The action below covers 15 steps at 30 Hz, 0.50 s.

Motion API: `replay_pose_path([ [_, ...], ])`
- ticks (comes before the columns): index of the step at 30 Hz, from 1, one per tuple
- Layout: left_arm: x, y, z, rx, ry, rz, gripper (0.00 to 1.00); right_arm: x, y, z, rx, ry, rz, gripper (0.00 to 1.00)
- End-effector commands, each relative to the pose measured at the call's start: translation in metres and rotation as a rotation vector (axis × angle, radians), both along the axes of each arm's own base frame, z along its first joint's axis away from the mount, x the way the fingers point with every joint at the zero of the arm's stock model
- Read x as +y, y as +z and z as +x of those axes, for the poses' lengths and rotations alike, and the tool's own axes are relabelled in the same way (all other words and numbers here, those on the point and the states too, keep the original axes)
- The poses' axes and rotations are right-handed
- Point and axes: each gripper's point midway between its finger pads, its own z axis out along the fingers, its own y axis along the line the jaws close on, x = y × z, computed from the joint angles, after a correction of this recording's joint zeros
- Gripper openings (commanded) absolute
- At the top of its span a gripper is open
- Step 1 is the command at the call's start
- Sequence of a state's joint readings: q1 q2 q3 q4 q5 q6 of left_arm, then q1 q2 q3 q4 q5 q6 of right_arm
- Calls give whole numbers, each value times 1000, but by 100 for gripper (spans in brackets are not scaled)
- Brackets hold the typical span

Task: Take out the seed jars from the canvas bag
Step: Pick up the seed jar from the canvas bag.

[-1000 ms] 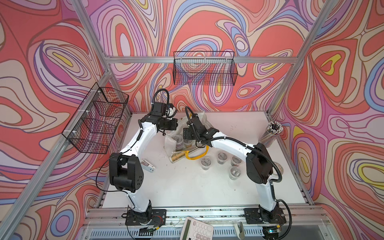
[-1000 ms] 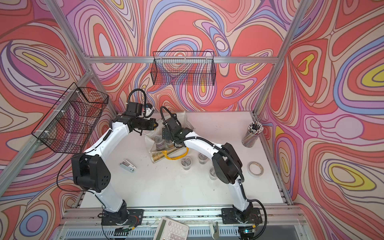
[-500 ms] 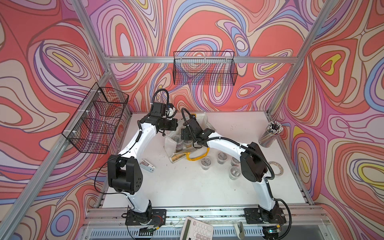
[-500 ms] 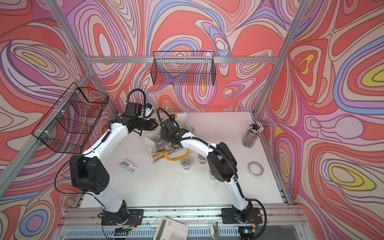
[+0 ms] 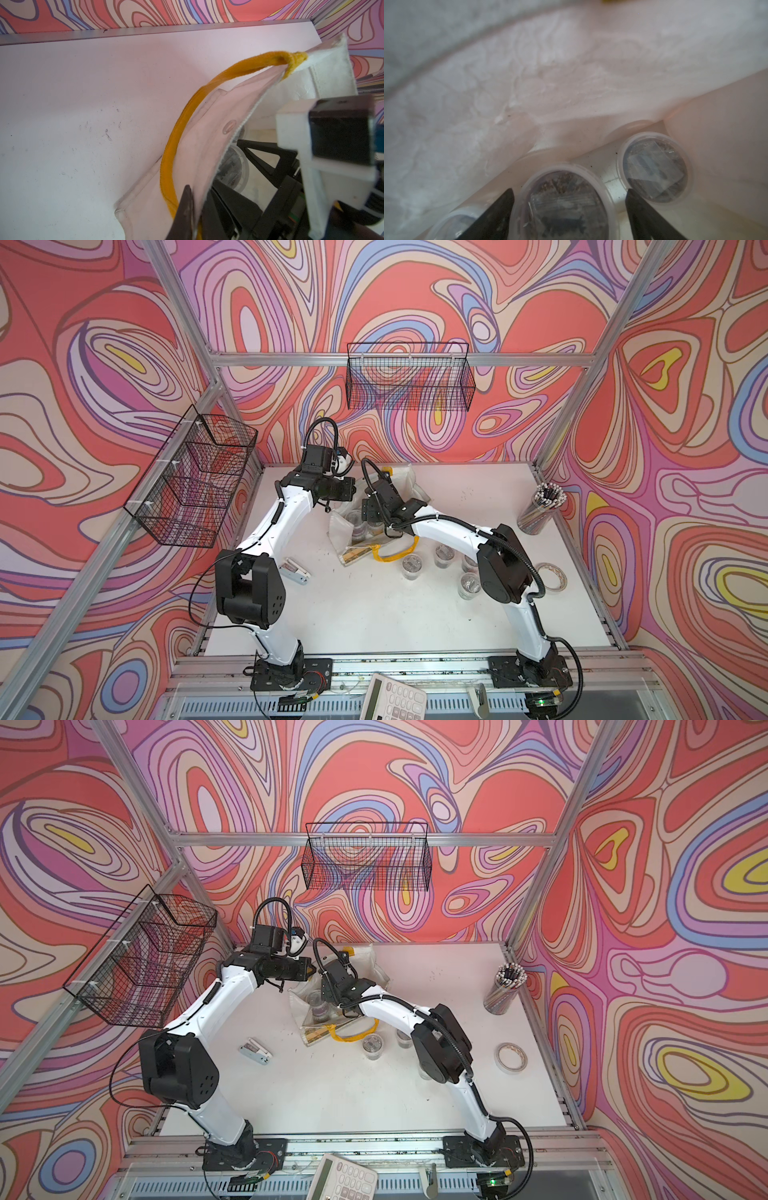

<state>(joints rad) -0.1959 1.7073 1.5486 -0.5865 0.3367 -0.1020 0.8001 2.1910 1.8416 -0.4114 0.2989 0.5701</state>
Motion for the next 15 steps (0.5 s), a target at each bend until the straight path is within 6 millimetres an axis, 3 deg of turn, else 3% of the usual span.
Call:
replay_pose_path([
  [1,-2,14,-3,-35,-4,-17,0,5,-11,-1,11,-5,-9,87],
  [4,-3,15,-3,-36,-6,-17,0,5,-12,-1,12,-9,-11,84],
  [10,-2,15,-2,-38,-3,-14,0,5,-8,1,-3,-11,-12,68],
  [15,-1,13,-2,-34,1,-9,0,3,17,3,-52,-7,1,62],
])
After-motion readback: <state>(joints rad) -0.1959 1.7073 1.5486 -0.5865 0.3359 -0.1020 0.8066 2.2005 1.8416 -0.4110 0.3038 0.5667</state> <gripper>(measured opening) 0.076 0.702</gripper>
